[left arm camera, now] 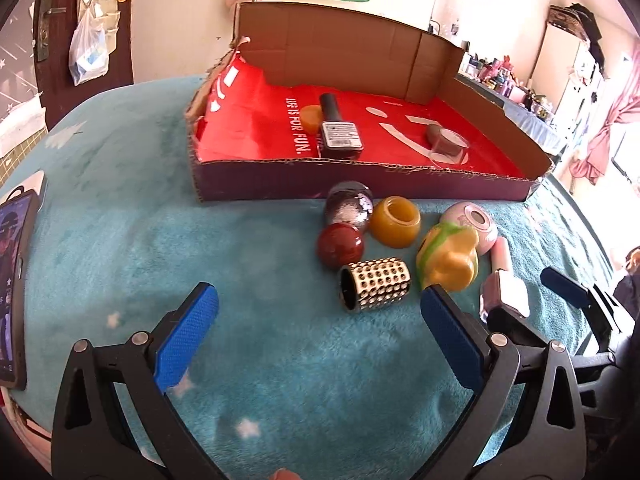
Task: Organize rigid objects
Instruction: 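Move the left tool to the studded cylinder while the right tool approaches the pink-capped nail polish, then grasp the studded silver cylinder with the left tool while the right tool grasps the pink-capped nail polish, then lift the cylinder and nail polish and carry both into the red box, then lower and release the cylinder with the left tool while the right tool releases the nail polish, then withdraw both open tools from the box toward the remaining objects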
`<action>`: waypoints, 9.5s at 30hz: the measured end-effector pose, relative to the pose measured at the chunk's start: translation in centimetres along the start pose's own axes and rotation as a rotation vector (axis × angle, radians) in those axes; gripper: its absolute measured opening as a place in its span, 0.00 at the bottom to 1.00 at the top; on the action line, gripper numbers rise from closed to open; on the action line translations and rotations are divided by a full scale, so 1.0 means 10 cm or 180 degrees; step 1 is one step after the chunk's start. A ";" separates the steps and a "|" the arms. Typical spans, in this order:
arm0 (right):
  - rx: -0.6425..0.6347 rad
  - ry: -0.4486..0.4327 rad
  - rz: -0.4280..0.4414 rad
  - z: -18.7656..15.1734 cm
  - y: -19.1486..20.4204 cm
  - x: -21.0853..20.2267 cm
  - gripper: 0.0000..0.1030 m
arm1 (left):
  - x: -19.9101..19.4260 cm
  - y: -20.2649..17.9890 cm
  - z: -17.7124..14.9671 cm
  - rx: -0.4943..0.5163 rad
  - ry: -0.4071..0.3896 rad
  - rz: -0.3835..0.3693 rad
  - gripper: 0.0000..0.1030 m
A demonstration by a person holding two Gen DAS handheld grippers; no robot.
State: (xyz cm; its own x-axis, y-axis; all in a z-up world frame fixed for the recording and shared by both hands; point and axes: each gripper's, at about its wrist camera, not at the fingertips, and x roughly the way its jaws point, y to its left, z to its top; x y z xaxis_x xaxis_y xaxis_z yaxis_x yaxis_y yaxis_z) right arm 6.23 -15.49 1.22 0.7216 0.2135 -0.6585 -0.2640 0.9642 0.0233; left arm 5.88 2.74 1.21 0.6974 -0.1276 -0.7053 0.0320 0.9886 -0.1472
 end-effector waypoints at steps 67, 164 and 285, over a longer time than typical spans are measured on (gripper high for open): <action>0.0178 -0.0425 0.0480 0.20 -0.06 -0.28 0.44 | -0.30 -0.21 0.10 0.0171 -0.0290 -0.0210 0.35; 0.0161 0.0595 0.0489 1.32 -0.56 1.23 0.44 | 1.05 -0.19 1.14 0.0383 0.0241 -0.0039 0.36; 0.0134 0.0143 0.0384 0.05 -0.21 -0.02 1.00 | -0.07 -0.07 -0.20 0.0148 -0.0047 -0.0001 1.00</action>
State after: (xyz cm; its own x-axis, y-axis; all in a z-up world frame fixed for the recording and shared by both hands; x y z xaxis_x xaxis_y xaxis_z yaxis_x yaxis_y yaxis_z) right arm 6.92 -17.50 1.70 0.6566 0.3220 -0.6820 -0.3193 0.9379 0.1354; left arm 3.97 1.94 0.43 0.7079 -0.1270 -0.6948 0.0651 0.9913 -0.1148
